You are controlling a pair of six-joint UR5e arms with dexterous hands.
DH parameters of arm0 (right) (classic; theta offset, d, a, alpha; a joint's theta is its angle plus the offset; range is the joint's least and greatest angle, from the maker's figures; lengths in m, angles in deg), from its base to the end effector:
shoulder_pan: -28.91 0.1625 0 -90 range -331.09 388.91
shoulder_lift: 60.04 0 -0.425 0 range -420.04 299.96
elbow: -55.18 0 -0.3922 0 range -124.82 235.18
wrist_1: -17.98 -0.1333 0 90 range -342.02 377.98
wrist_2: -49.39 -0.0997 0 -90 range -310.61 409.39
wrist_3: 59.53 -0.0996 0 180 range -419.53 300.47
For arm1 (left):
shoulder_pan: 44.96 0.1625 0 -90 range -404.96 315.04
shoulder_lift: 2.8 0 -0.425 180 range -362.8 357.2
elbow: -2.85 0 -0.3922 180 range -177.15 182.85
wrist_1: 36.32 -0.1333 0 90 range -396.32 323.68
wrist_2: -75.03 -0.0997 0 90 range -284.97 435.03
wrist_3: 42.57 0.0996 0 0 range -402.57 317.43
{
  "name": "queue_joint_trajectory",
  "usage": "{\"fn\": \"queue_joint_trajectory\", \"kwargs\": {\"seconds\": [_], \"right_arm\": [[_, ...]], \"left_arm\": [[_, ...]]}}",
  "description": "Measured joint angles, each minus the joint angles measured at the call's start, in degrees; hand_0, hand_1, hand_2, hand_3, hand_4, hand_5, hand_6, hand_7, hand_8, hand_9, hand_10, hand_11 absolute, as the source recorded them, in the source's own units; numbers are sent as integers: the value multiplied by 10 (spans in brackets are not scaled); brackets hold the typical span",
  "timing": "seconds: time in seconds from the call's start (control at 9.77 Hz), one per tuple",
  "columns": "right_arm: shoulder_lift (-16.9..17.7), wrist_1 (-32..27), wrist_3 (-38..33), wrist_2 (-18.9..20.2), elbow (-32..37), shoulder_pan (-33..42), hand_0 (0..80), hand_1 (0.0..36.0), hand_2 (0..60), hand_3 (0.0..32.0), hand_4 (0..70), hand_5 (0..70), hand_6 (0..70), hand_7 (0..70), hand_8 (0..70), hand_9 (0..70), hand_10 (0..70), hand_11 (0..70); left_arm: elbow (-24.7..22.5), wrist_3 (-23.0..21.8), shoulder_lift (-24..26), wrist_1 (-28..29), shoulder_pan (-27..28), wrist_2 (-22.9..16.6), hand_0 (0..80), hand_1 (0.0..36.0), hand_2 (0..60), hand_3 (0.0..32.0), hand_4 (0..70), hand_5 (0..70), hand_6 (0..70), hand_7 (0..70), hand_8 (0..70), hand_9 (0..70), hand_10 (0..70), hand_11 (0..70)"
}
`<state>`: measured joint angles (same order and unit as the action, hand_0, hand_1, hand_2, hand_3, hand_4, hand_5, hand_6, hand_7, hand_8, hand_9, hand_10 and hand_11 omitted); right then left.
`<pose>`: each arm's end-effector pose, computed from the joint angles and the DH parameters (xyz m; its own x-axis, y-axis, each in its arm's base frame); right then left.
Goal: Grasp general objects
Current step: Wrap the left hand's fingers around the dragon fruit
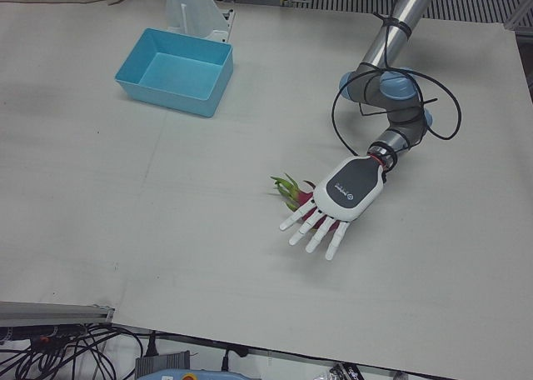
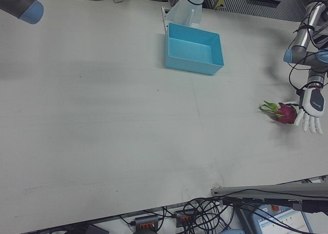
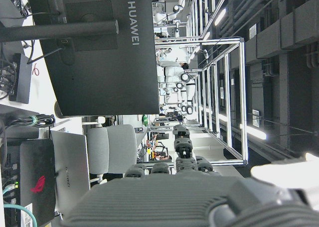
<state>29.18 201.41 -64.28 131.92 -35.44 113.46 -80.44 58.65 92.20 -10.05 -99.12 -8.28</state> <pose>0.0988 -0.5047 0.6810 -0.9962 -0.0380 -0.0782 0.0794 -0.0322 -0.9963 0.2107 -0.5392 0.6471 -0.0700 0.4269 -0.9016 0.8980 0.4206 0.1295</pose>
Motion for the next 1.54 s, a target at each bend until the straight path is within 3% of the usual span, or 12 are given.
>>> {"fn": "queue_joint_trajectory", "kwargs": {"seconds": [0.31,0.51,0.61,0.72,0.82,0.92,1.02,1.13,1.54], "right_arm": [[0,0,0,0,0,0,0,0,0,0,0,0,0,0,0,0,0,0],[0,0,0,0,0,0,0,0,0,0,0,0,0,0,0,0,0,0],[0,0,0,0,0,0,0,0,0,0,0,0,0,0,0,0,0,0],[0,0,0,0,0,0,0,0,0,0,0,0,0,0,0,0,0,0],[0,0,0,0,0,0,0,0,0,0,0,0,0,0,0,0,0,0],[0,0,0,0,0,0,0,0,0,0,0,0,0,0,0,0,0,0],[0,0,0,0,0,0,0,0,0,0,0,0,0,0,0,0,0,0],[0,0,0,0,0,0,0,0,0,0,0,0,0,0,0,0,0,0],[0,0,0,0,0,0,0,0,0,0,0,0,0,0,0,0,0,0]], "left_arm": [[10,10,17,-21,22,1,569,286,95,166,0,0,0,32,0,0,0,0],[13,19,23,-28,26,1,557,275,95,134,0,0,0,20,0,0,0,0],[14,20,24,-30,27,1,550,265,85,106,0,2,0,7,0,0,0,0],[15,21,25,-31,27,1,546,251,59,18,0,80,0,0,0,0,0,0],[15,22,25,-31,27,1,539,238,38,0,0,167,0,0,0,0,0,0],[15,22,25,-32,27,2,537,234,32,0,0,204,0,6,0,0,0,0],[15,22,25,-32,27,2,544,244,32,2,0,61,0,14,0,0,0,0],[15,22,26,-34,27,2,550,257,42,48,0,0,0,18,0,0,0,0],[7,24,39,-80,27,3,577,287,47,150,0,0,0,27,0,0,0,0]]}}
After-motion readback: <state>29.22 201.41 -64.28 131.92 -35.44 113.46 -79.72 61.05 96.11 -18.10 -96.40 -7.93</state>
